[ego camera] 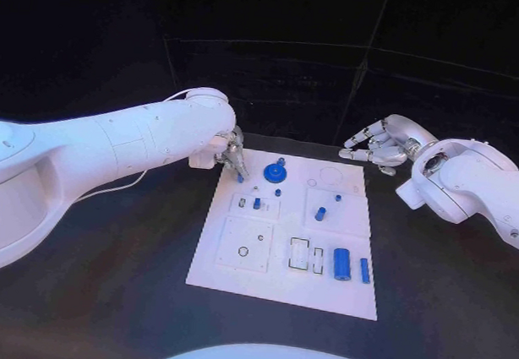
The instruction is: Assemble the parts on the task board
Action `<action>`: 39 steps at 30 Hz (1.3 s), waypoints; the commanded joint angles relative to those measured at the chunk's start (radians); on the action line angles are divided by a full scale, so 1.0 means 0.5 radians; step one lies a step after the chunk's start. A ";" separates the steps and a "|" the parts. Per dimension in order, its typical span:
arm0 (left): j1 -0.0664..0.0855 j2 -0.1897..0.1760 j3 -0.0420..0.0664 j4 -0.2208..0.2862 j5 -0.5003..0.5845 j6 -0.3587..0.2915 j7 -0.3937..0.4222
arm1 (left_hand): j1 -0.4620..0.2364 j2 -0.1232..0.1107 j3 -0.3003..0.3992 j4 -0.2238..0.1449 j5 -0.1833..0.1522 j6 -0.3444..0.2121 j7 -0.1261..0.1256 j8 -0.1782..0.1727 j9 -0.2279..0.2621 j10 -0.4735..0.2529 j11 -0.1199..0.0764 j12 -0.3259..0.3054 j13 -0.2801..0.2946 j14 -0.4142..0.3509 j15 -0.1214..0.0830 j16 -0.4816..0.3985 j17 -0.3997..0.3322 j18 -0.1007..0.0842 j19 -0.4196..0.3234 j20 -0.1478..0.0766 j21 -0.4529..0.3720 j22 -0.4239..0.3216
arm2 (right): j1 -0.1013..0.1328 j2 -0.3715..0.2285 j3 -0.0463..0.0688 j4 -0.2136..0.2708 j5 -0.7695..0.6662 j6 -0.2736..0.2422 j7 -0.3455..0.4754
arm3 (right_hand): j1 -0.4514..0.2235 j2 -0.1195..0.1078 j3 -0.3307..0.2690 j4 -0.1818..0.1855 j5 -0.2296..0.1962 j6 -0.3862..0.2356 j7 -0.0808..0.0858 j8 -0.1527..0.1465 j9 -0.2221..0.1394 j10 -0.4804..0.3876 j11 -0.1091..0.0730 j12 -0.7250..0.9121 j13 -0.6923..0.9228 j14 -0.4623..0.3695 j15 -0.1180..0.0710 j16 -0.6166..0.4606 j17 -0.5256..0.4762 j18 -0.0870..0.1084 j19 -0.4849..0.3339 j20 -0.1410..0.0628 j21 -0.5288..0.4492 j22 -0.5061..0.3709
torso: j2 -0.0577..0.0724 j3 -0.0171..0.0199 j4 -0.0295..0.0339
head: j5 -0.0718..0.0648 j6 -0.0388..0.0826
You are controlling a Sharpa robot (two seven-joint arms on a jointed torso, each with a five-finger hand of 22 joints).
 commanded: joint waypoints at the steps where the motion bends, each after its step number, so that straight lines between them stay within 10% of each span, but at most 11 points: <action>1: 0.003 0.000 0.001 0.002 0.033 -0.026 0.052 | 0.080 0.038 0.078 -0.051 0.004 -0.010 -0.010 0.004 0.006 -0.007 -0.014 -0.017 -0.009 0.212 -0.017 0.006 0.527 0.003 0.061 -0.016 0.004 0.119 | 0.004 0.001 0.002 0.002 -0.007 0.010 0.004 | 0.003 0.020 -0.010 0.002 0.011 -0.019 -0.001 0.007 -0.003 -0.017 0.001 -0.011 0.016 0.087 -0.009 -0.007 -0.002 0.031 -0.015 0.004 -0.011 -0.002 | 0.000 0.0000 0.000 | 0.010 -0.001; 10: 0.004 -0.053 0.001 0.070 0.111 -0.129 0.069 | -0.013 -0.037 0.367 -0.172 0.005 -0.018 0.011 0.027 0.025 0.000 -0.002 -0.068 -0.062 0.212 0.004 0.006 0.527 0.003 0.062 -0.003 0.001 0.122 | 0.004 -0.005 0.002 0.006 -0.007 0.020 0.000 | 0.005 0.023 -0.010 0.003 0.014 -0.019 -0.001 0.007 -0.003 -0.015 0.001 -0.009 0.018 0.088 -0.009 -0.006 0.000 0.030 -0.014 0.004 -0.011 -0.001 | -0.001 0.0024 0.004 | 0.005 -0.001; 31: 0.011 -0.542 -0.005 0.782 0.282 -0.632 0.124 | -0.347 -0.251 1.009 -0.299 0.057 -0.002 0.000 0.139 0.081 0.088 -0.006 -0.021 -0.044 0.212 -0.005 0.006 0.527 0.004 0.069 -0.003 -0.008 0.126 | 0.004 -0.022 0.002 -0.001 -0.007 0.032 -0.005 | 0.006 0.025 -0.012 0.004 0.018 -0.019 -0.001 0.009 -0.003 -0.017 0.001 -0.011 0.016 0.087 -0.009 -0.009 -0.004 0.031 -0.015 0.004 -0.013 -0.003 | -0.005 -0.0010 0.013 | 0.006 -0.018; 39: -0.009 -0.633 -0.061 0.941 0.237 -0.739 0.174 | -0.368 -0.273 1.060 -0.304 0.068 0.000 -0.003 0.154 0.089 0.098 -0.009 -0.012 -0.038 0.212 -0.008 0.006 0.527 0.004 0.070 -0.006 -0.008 0.128 | 0.004 -0.019 0.001 -0.008 -0.007 0.034 -0.004 | 0.006 0.025 -0.012 0.004 0.018 -0.019 -0.001 0.009 -0.003 -0.017 0.001 -0.011 0.016 0.087 -0.009 -0.009 -0.004 0.031 -0.015 0.004 -0.013 -0.003 | -0.005 -0.0027 0.014 | 0.014 -0.022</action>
